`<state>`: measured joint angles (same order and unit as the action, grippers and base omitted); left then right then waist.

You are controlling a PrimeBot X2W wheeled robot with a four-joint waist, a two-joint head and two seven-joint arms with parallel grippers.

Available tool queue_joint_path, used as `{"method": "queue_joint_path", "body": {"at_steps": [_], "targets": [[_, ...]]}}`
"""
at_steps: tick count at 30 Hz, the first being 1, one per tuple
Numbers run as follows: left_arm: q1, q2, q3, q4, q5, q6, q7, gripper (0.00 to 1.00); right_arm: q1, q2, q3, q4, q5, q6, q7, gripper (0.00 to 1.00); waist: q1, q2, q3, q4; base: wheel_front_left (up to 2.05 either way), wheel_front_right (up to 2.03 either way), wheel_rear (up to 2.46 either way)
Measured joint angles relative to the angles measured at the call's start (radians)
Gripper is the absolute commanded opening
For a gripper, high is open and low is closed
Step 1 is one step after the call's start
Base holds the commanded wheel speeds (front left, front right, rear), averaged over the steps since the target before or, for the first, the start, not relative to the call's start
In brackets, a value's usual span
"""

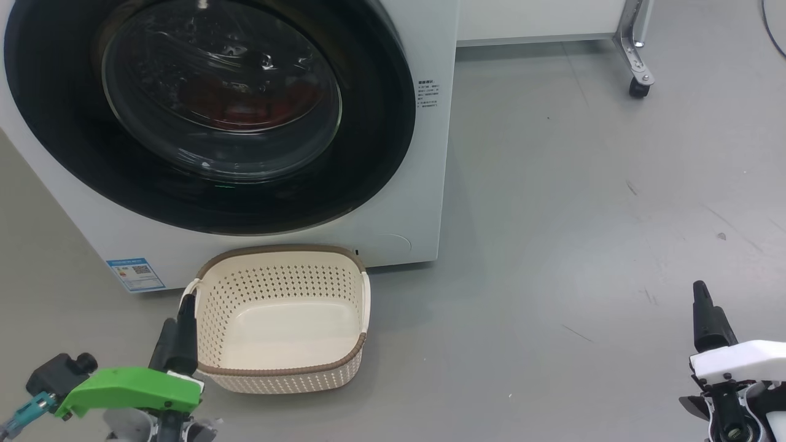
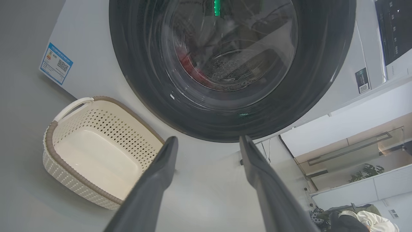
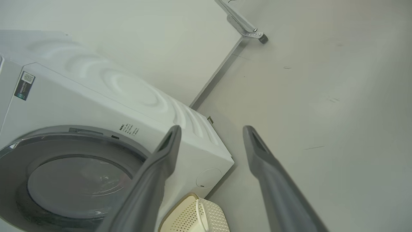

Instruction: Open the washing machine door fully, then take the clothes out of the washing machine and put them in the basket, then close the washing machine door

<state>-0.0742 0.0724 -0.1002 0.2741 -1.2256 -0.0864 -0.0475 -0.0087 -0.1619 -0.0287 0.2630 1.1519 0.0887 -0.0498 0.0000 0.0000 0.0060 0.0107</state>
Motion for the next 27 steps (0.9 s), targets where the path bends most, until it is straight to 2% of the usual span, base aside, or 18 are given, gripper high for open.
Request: {"method": "queue_joint_path", "body": {"at_steps": [13,27], "targets": [[-0.007,0.013,-0.081,-0.020,0.273,0.052,-0.048,1.00,0.003,-0.015,0.079,-0.009,-0.212,-0.033,-0.044,1.00,0.0000,0.0000,0.001,0.005,0.00,0.00,0.00],[-0.007,0.012,-0.158,-0.018,0.470,0.091,-0.091,1.00,0.018,-0.021,0.134,-0.018,-0.389,-0.065,-0.087,1.00,0.0000,0.0000,0.003,0.011,0.00,0.00,0.00]]}}
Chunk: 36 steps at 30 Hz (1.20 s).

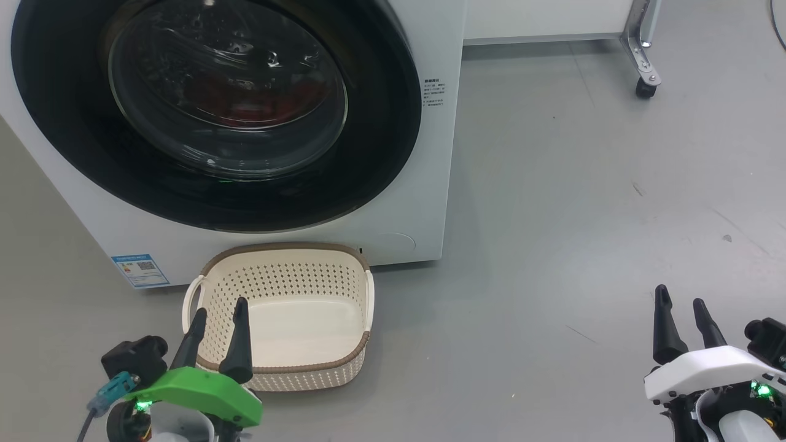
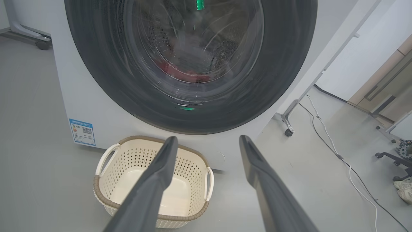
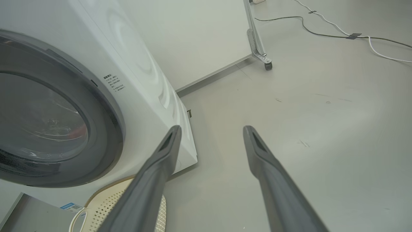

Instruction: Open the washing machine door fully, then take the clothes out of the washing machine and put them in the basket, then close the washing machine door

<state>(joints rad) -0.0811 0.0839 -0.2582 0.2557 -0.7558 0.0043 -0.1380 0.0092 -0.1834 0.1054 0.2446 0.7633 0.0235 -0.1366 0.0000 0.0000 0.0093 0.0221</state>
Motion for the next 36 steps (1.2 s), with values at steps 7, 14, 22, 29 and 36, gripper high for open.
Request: {"method": "queue_joint_path", "body": {"at_steps": [7,14,22,29,36], "targets": [[0.000,-0.003,-0.028,0.010,0.092,0.018,-0.022,1.00,0.000,0.001,0.032,-0.010,-0.094,-0.001,-0.025,1.00,0.0000,0.0000,0.000,0.003,0.00,0.00,0.00],[0.000,-0.007,-0.053,0.023,0.178,0.035,-0.050,1.00,0.004,0.001,0.058,-0.013,-0.183,-0.009,-0.046,1.00,0.0000,0.0000,0.000,0.007,0.00,0.00,0.00],[0.000,-0.010,-0.075,0.039,0.263,0.053,-0.076,1.00,0.021,0.003,0.083,-0.017,-0.287,-0.017,-0.075,1.00,0.0000,0.0000,0.000,0.011,0.00,0.00,0.00],[0.000,-0.014,-0.097,0.056,0.340,0.070,-0.100,1.00,0.025,0.013,0.100,-0.027,-0.373,-0.019,-0.099,1.00,0.0000,0.0000,0.000,0.013,0.00,0.00,0.00],[-0.001,-0.018,-0.103,0.067,0.382,0.079,-0.111,1.00,0.049,0.037,0.102,-0.030,-0.414,-0.036,-0.110,1.00,0.0000,0.0000,-0.001,0.016,0.00,0.00,0.00]]}}
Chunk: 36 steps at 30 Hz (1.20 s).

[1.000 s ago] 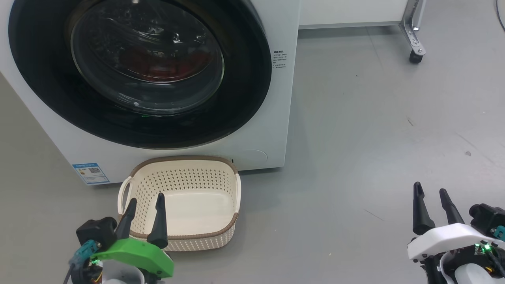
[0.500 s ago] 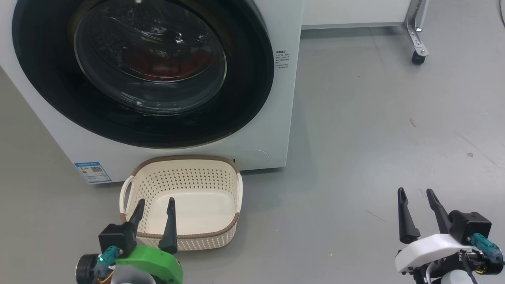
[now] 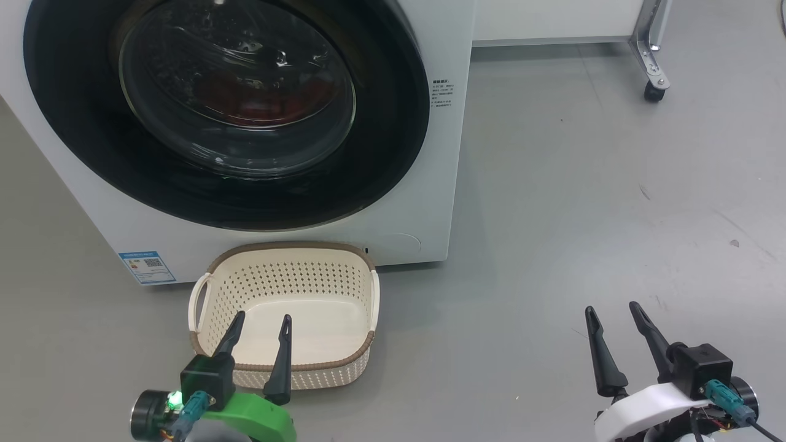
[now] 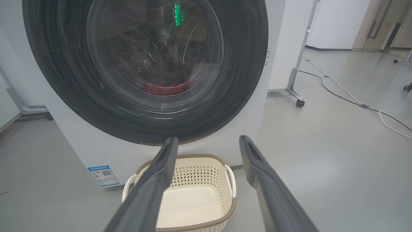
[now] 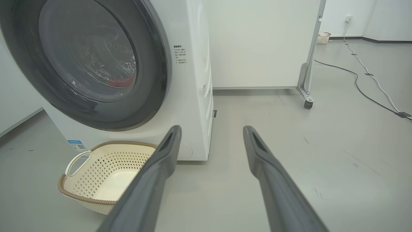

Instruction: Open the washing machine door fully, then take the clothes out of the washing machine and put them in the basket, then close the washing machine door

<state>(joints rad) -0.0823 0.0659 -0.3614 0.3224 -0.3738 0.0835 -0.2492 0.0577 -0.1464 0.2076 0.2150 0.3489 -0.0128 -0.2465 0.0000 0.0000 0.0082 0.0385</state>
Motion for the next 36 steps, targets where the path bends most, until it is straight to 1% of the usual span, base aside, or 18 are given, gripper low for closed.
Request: {"method": "queue_joint_path", "body": {"at_steps": [7,9,27,28,29,36], "targets": [[0.000,-0.006,0.002,0.012,0.000,0.005,0.000,1.00,0.013,0.017,-0.013,0.000,-0.007,-0.001,0.000,1.00,0.0000,0.0000,-0.001,0.002,0.00,0.00,0.00],[0.000,-0.008,0.003,0.016,0.000,0.005,0.000,1.00,0.014,0.021,-0.016,0.000,-0.007,-0.009,0.000,1.00,0.0000,0.0000,-0.001,0.002,0.00,0.00,0.00],[-0.001,-0.012,0.005,0.032,0.000,0.009,0.000,1.00,0.030,0.033,-0.035,0.000,-0.027,-0.006,-0.001,1.00,0.0000,0.0000,-0.002,0.002,0.00,0.00,0.00],[-0.001,-0.013,0.005,0.032,0.000,0.009,0.000,1.00,0.030,0.035,-0.036,0.000,-0.027,-0.006,-0.001,0.48,0.0000,0.0000,-0.002,0.003,0.00,0.00,0.00],[-0.001,-0.013,0.005,0.032,0.000,0.009,0.000,1.00,0.030,0.035,-0.038,0.000,-0.027,-0.005,-0.001,0.00,0.0000,0.0000,-0.001,0.003,0.00,0.00,0.00],[-0.002,-0.015,0.006,0.031,0.000,0.009,0.000,1.00,0.030,0.041,-0.046,-0.002,-0.027,0.006,-0.001,0.00,0.0000,0.0000,0.000,0.006,0.00,0.00,0.00]]}}
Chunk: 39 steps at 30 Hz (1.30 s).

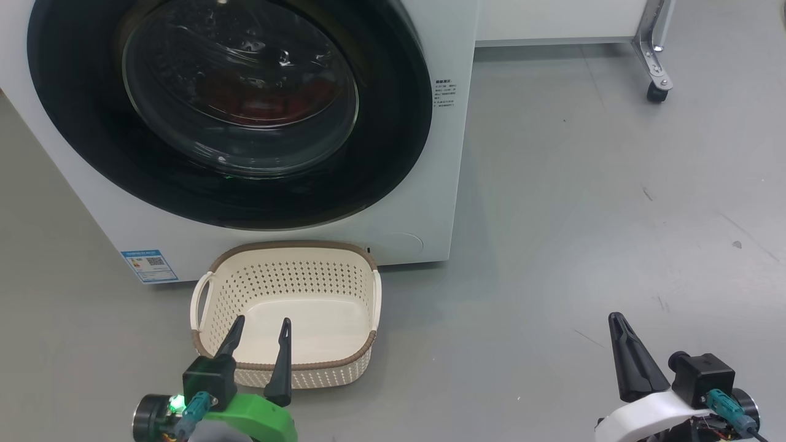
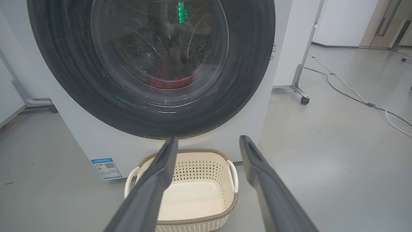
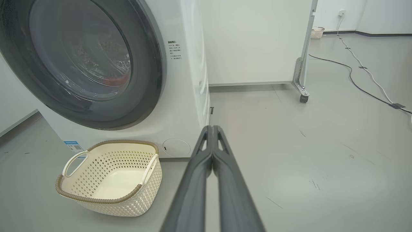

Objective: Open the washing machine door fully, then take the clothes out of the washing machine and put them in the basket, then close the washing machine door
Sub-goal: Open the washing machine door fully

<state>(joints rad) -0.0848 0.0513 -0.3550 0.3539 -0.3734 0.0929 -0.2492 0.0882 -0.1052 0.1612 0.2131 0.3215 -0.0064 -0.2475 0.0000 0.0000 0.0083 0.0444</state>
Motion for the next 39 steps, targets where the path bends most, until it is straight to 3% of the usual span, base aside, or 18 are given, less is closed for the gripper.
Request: {"method": "queue_joint_path", "body": {"at_steps": [9,17,26,39], "targets": [[-0.019,-0.001,-0.001,-0.009,0.007,0.000,0.000,1.00,-0.001,0.009,-0.034,-0.012,0.015,0.016,0.000,0.00,0.0000,0.0000,0.018,0.011,0.00,0.00,0.00],[-0.044,-0.003,-0.002,-0.033,0.019,0.000,0.000,1.00,-0.029,0.040,-0.096,-0.020,0.154,0.056,0.000,0.00,0.0000,0.0000,0.057,0.023,0.00,0.00,0.00],[-0.083,-0.004,-0.008,-0.078,0.027,0.003,0.000,1.00,-0.147,0.044,-0.175,-0.037,0.377,0.102,0.022,0.00,0.0000,0.0000,0.132,0.046,0.00,0.00,0.00],[-0.171,-0.007,-0.027,-0.151,0.035,0.008,0.000,1.00,-0.444,0.045,-0.310,-0.067,0.815,0.113,0.212,0.00,0.0000,0.0000,0.284,0.087,0.00,0.00,0.00]]}}
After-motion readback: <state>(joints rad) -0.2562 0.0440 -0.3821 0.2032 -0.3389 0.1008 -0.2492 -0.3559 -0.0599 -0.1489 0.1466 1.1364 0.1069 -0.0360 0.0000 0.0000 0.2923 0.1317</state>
